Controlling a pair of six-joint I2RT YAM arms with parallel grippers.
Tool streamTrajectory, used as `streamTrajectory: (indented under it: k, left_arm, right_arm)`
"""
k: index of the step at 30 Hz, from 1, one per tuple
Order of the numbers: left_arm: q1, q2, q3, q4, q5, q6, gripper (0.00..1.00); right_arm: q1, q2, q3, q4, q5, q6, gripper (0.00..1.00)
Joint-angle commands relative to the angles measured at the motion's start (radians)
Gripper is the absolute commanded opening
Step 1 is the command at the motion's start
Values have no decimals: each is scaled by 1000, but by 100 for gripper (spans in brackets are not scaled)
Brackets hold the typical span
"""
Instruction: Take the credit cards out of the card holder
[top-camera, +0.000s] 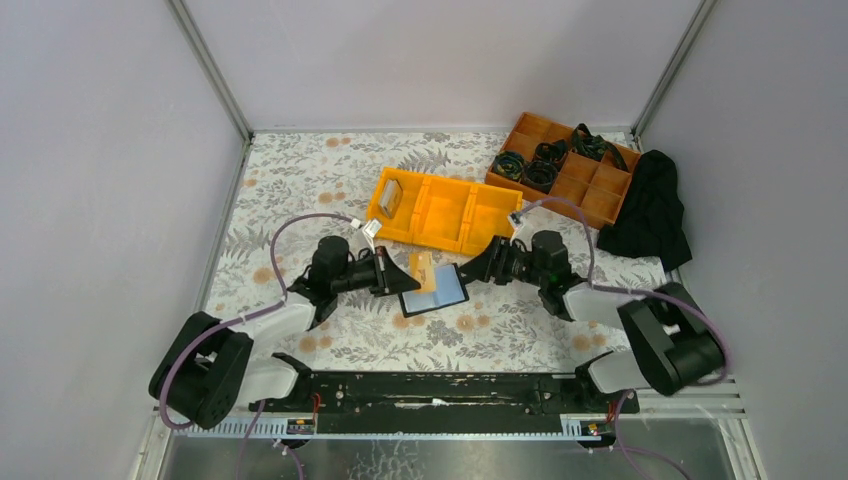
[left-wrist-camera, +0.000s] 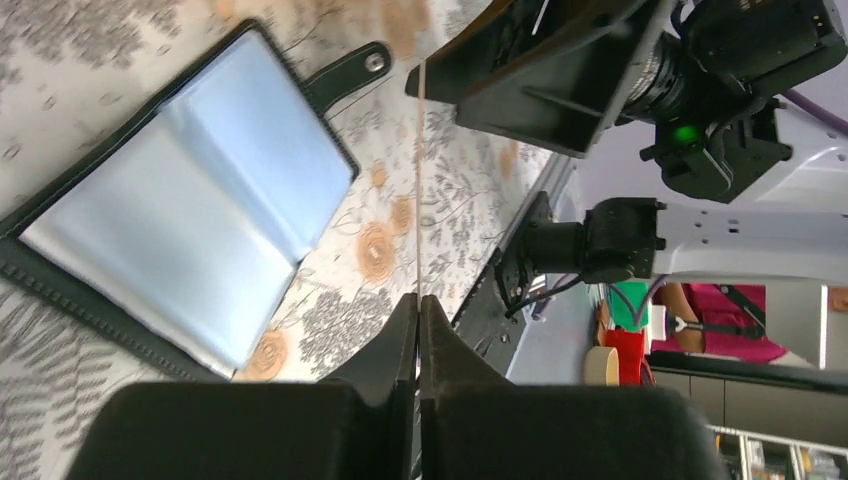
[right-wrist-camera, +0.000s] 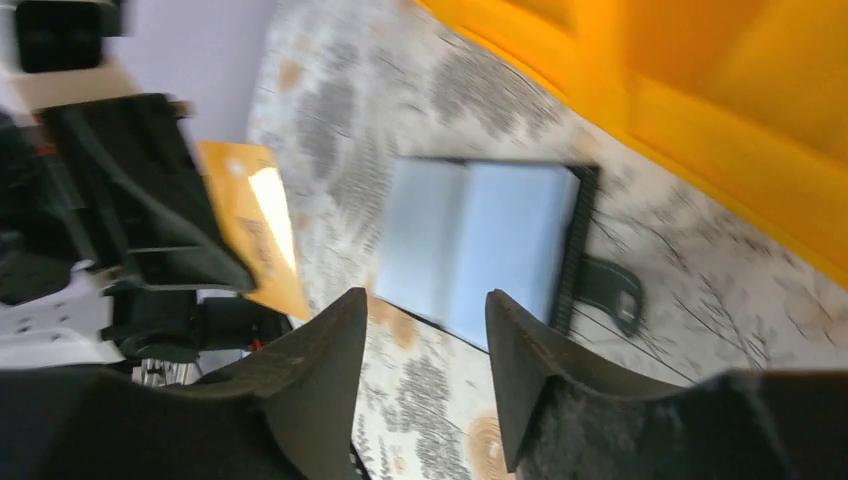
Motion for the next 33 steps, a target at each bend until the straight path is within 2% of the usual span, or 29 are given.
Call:
streamTrajectory:
  k: [1, 4, 8, 12, 16, 23, 27, 30, 31, 33]
  left_arm:
    - [6, 15, -33, 319, 127, -15, 0]
    - [7, 56, -85, 606, 175, -124, 0]
    - [1, 116, -77, 700, 194, -143, 0]
    - [-8, 161, -67, 788, 209, -162, 0]
    - [-20, 222, -57, 957, 239, -252, 0]
    - [-63, 259, -18, 912, 228, -229, 0]
    - [-74, 275, 2, 868, 202, -213, 0]
    - [-78, 266, 11, 797, 167, -187, 0]
    - [-78, 259, 10, 782, 155, -180, 0]
    - [-78, 231, 2, 733, 124, -148, 5]
  right_arm:
    - [-9, -179, 3, 145, -63, 18, 57]
    - [-10, -227, 48, 104, -120, 2, 59]
    - [-8, -218, 88, 102, -170, 7, 61]
    - [5, -203, 111, 124, -196, 22, 49]
    - [26, -181, 129, 151, -208, 40, 45]
    - [49, -163, 125, 217, -228, 87, 43]
    - [50, -162, 115, 240, -230, 106, 28]
    - [50, -174, 104, 233, -215, 102, 5]
    - [50, -184, 100, 226, -207, 98, 1]
    - [51, -206, 94, 201, -187, 81, 0]
